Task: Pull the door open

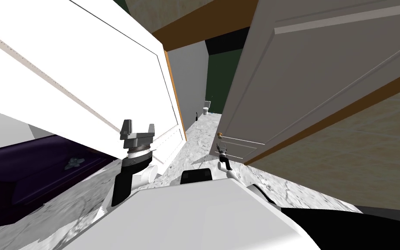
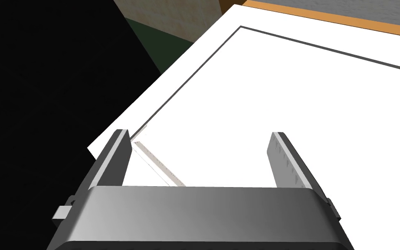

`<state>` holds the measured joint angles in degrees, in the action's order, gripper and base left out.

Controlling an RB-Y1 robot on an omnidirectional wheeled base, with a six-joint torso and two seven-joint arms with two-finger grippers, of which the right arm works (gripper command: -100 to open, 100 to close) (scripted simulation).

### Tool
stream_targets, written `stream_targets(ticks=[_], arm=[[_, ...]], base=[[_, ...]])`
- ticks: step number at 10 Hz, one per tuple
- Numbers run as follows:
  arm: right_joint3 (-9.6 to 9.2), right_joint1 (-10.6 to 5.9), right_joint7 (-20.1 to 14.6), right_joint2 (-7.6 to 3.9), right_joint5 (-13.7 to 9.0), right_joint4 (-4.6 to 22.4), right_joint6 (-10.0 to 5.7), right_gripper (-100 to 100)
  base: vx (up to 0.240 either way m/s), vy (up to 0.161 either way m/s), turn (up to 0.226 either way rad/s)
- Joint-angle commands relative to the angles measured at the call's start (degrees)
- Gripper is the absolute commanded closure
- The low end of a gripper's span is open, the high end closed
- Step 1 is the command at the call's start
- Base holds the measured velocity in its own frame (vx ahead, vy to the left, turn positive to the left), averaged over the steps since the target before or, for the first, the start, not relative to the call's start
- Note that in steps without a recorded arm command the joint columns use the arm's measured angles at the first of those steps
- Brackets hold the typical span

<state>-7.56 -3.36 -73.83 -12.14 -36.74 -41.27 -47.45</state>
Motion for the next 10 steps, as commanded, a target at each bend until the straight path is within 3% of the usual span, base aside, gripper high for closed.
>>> stream_targets(ticks=[1, 2, 8, 9, 10], arm=[[-0.2, -0.11, -1.64, 0.17, -0.55, -0.17, 0.18, -100], [-0.1, -0.01, -0.93, 0.12, -0.36, -0.25, 0.18, -100], [1.03, 2.36, -6.63, -4.99, -1.67, 1.59, -1.65, -100], [1.03, 2.36, -6.63, -4.99, -1.67, 1.59, -1.65, -100], [1.3, 2.91, -7.92, -6.18, -1.97, 2.02, -2.09, -100]], base=[[-0.044, -0.009, 0.01], [-0.019, -0.004, 0.002], [0.192, -0.011, 0.109], [0.111, -0.021, 0.037], [0.131, -0.037, 0.092]])
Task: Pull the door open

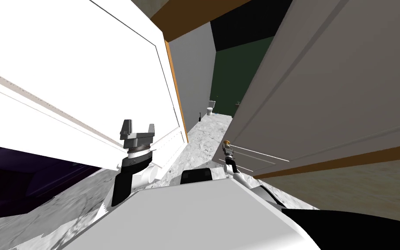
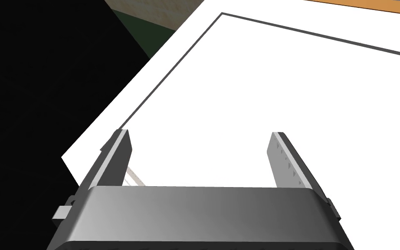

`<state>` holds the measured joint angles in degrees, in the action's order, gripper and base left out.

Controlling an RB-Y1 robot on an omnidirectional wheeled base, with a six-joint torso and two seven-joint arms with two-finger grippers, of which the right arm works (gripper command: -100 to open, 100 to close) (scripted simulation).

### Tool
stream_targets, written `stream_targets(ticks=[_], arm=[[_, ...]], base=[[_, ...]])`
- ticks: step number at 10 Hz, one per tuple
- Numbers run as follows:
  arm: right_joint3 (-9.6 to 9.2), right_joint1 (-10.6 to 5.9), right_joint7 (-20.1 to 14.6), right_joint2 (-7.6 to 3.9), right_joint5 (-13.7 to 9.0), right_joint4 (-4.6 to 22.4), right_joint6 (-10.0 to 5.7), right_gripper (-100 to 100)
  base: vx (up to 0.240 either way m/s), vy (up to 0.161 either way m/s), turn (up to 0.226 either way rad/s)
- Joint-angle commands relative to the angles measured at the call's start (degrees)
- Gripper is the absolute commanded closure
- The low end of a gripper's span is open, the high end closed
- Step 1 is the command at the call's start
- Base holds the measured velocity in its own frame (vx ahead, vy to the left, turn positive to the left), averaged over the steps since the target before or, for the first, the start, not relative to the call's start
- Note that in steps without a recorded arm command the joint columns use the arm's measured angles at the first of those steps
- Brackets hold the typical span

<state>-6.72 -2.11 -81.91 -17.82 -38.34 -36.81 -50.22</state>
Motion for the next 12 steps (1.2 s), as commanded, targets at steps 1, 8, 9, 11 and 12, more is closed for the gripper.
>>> stream_targets(ticks=[1, 8, 9, 11, 12], arm=[[0.46, 1.67, 0.16, -0.49, -0.36, -2.44, 0.68, -100], [0.36, 1.3, -0.22, -0.56, -0.29, -1.79, 0.38, 100], [0.36, 1.3, -0.22, -0.56, -0.29, -1.79, 0.38, 100], [-0.84, 1.65, -1.38, -1.16, 0.24, -2.24, 0.4, 100], [-1.42, 1.83, -1.97, -1.47, 0.49, -2.47, 0.37, 100]], base=[[0.141, -0.038, 0.06], [0.011, -0.001, 0.001], [0.0, 0.0, 0.0], [-0.134, -0.017, 0.076], [-0.172, -0.011, 0.056]])
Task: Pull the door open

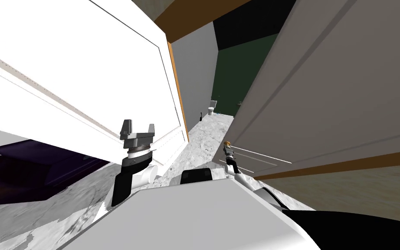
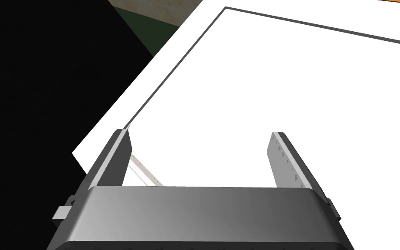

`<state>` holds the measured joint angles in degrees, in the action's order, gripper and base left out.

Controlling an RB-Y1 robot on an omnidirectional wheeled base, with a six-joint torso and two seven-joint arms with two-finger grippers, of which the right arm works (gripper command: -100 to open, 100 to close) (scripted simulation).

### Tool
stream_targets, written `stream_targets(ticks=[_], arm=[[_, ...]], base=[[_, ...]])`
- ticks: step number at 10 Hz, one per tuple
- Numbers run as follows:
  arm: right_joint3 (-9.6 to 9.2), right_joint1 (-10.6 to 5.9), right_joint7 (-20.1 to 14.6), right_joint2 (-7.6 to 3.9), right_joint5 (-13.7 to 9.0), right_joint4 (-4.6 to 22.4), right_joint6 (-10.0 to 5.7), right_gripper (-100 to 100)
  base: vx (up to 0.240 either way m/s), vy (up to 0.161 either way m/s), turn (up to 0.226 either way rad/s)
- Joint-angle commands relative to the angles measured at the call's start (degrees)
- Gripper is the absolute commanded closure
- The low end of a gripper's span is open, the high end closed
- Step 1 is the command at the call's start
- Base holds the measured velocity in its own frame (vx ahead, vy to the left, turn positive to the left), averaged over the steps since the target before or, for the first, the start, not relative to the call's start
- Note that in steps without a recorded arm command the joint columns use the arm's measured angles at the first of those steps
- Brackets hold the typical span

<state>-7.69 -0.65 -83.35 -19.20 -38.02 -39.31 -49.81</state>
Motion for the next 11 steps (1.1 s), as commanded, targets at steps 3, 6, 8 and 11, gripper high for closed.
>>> stream_targets(ticks=[3, 6, 8, 11], arm=[[-2.44, 1.02, -2.57, -1.18, 1.04, -0.76, -0.14, 100], [-4.84, 1.79, -5.01, -2.48, 2.09, -1.72, -0.26, 100], [-5.03, 1.63, -5.13, -2.56, 2.2, -1.34, -0.35, 100], [-8.16, 3.24, -8.44, -4.64, 3.93, -2.24, -1.9, 100]], base=[[-0.211, 0.007, 0.071], [-0.239, -0.018, 0.084], [-0.168, -0.022, 0.052], [-0.249, -0.036, 0.107]])
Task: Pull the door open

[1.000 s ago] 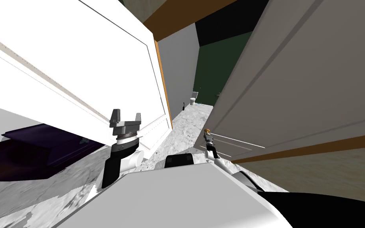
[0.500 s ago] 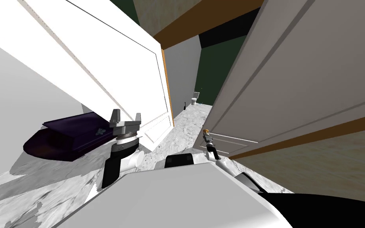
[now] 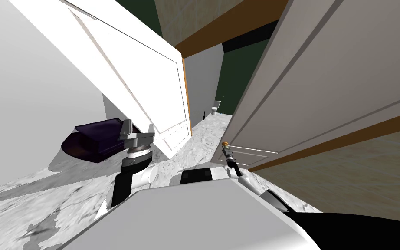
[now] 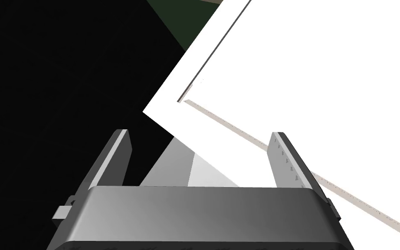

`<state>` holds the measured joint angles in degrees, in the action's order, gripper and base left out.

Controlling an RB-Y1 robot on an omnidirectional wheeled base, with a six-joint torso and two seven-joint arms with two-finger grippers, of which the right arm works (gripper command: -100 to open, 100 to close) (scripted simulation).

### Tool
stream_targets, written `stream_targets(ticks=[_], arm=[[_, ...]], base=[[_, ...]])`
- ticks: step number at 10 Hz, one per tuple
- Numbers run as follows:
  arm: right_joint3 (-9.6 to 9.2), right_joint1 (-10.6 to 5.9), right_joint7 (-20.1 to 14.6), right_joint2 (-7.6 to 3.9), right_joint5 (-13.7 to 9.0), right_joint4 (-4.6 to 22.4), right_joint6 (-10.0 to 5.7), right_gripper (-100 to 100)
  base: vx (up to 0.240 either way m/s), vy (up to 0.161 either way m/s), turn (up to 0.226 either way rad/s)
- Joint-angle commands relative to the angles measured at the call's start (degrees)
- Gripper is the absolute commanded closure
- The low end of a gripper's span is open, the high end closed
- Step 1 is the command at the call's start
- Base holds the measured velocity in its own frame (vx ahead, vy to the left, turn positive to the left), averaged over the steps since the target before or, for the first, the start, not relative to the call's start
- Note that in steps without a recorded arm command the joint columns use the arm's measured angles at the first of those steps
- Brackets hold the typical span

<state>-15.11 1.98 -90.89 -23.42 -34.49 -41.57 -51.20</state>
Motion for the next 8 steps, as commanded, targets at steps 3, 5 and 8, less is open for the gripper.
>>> stream_targets(ticks=[3, 5, 8], arm=[[-3.37, 1.96, -3.76, -2.42, 1.87, -0.91, -1.96, 100], [-3.55, 2.36, -3.7, -2.65, 1.96, -1.57, -1.6, 100], [-6.22, 4.09, -6.55, -4.68, 3.36, -1.55, -4.54, 100]], base=[[-0.259, -0.033, 0.095], [-0.19, -0.031, 0.045], [-0.208, -0.043, 0.119]])
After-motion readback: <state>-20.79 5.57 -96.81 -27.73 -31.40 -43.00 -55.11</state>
